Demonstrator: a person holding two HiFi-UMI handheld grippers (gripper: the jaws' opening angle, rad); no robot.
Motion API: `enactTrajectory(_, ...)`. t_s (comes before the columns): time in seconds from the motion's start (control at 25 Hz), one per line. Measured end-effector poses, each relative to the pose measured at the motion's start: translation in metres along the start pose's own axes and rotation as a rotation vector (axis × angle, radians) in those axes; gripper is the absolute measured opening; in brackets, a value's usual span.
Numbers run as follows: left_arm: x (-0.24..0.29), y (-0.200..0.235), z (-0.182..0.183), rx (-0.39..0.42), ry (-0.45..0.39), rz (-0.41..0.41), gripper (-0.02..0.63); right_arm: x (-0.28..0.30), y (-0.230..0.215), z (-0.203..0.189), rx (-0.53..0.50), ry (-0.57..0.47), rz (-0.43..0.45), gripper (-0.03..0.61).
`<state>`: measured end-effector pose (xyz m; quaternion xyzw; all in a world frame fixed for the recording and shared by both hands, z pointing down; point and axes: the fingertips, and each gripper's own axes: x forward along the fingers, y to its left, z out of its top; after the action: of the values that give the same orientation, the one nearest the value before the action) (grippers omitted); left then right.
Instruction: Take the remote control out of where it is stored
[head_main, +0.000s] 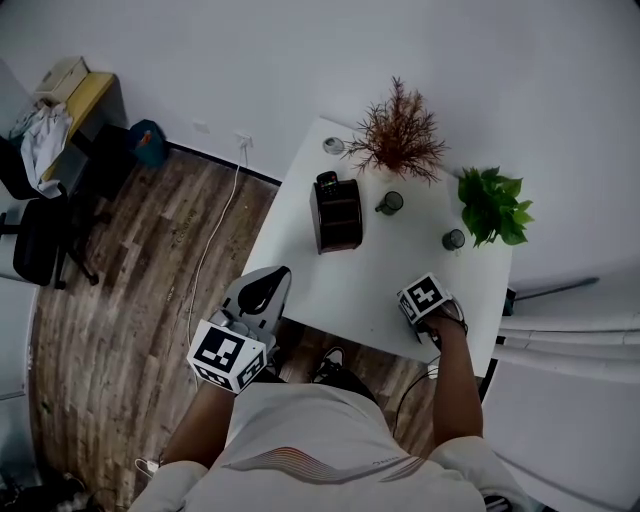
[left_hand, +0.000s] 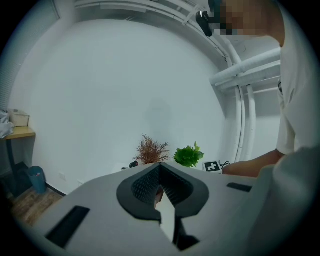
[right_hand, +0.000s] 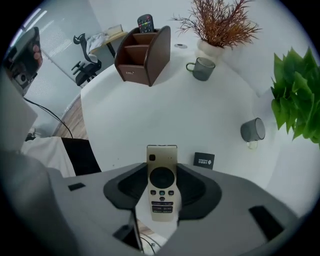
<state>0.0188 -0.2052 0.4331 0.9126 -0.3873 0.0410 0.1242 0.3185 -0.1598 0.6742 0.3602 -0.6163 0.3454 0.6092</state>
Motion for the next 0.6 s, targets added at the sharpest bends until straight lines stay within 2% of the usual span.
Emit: enactTrajectory(0.6,-0.01,0.016,0.001,-0.006,-0.01,0.044,0.009,0.03,0.007,-0.003,-0.006,0.083,0.013,0.186)
